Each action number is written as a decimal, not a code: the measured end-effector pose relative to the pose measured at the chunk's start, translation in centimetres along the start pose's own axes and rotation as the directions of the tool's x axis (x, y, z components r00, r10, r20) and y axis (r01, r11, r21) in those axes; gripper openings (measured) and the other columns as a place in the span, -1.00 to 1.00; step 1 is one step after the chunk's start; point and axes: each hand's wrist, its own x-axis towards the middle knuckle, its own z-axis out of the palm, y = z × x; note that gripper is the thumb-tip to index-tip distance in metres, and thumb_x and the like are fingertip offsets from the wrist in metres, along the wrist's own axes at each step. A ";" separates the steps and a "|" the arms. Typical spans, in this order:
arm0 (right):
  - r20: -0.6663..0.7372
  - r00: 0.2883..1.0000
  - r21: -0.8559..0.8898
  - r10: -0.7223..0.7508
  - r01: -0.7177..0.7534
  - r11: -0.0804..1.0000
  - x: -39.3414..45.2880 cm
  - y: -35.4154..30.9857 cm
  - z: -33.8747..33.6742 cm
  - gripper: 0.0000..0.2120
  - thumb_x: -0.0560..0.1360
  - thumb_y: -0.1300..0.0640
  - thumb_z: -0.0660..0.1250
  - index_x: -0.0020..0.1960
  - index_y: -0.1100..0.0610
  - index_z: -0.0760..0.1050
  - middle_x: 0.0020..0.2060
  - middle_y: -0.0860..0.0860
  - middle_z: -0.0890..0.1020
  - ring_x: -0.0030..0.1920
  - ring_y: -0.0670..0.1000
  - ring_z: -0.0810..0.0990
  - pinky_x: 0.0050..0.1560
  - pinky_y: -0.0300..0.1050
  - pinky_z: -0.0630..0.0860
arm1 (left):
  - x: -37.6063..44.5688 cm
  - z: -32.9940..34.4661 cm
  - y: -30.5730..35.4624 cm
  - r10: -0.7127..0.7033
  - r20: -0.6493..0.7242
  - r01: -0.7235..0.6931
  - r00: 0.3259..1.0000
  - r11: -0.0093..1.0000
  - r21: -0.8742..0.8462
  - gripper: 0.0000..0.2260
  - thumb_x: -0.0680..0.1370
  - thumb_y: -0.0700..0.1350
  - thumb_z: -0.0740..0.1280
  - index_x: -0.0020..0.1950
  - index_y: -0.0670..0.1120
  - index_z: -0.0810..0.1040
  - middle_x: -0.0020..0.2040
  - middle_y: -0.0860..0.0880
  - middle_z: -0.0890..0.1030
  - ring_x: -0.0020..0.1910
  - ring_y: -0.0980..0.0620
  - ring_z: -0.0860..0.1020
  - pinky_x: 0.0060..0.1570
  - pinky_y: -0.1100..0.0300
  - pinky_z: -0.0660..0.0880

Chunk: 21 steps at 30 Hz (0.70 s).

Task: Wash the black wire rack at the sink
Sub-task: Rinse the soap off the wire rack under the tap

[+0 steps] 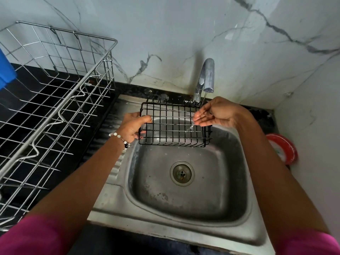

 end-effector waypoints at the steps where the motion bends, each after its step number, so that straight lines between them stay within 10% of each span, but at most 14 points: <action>1: -0.022 1.000 -0.024 -0.002 0.001 1.000 0.0 0.1 -0.1 -0.76 0.55 0.45 0.11 0.04 0.41 0.56 -0.03 0.30 0.64 -0.02 0.17 0.68 0.00 -0.02 0.63 | -0.1 0.0 0.0 -0.001 -0.001 0.001 1.000 1.000 0.002 -0.56 0.33 -0.15 0.52 0.17 -0.18 0.56 0.12 -0.24 0.61 -0.02 -0.26 0.64 0.01 -0.28 0.54; 12: 0.054 0.999 0.054 0.009 -0.011 0.998 -0.1 0.5 -0.9 -0.68 0.54 0.50 0.05 0.12 0.38 0.53 0.00 0.30 0.64 0.02 0.18 0.67 0.06 0.02 0.61 | 0.4 -0.6 0.0 -0.028 -0.023 0.027 0.999 0.999 -0.039 -0.45 0.32 -0.12 0.53 0.27 -0.19 0.49 0.11 -0.20 0.60 0.00 -0.23 0.62 -0.14 -0.15 0.60; 21: -0.426 0.903 0.168 -0.061 0.145 0.975 1.3 1.7 -0.5 -0.85 0.55 0.35 0.23 -0.04 0.25 0.58 -0.18 0.12 0.65 -0.18 0.07 0.66 -0.14 -0.09 0.62 | 0.1 -0.8 -0.5 0.032 0.035 -0.030 0.999 0.998 -0.058 -0.18 0.11 -0.11 0.54 0.36 -0.15 0.44 -0.03 -0.13 0.63 0.03 -0.21 0.61 -0.17 -0.08 0.56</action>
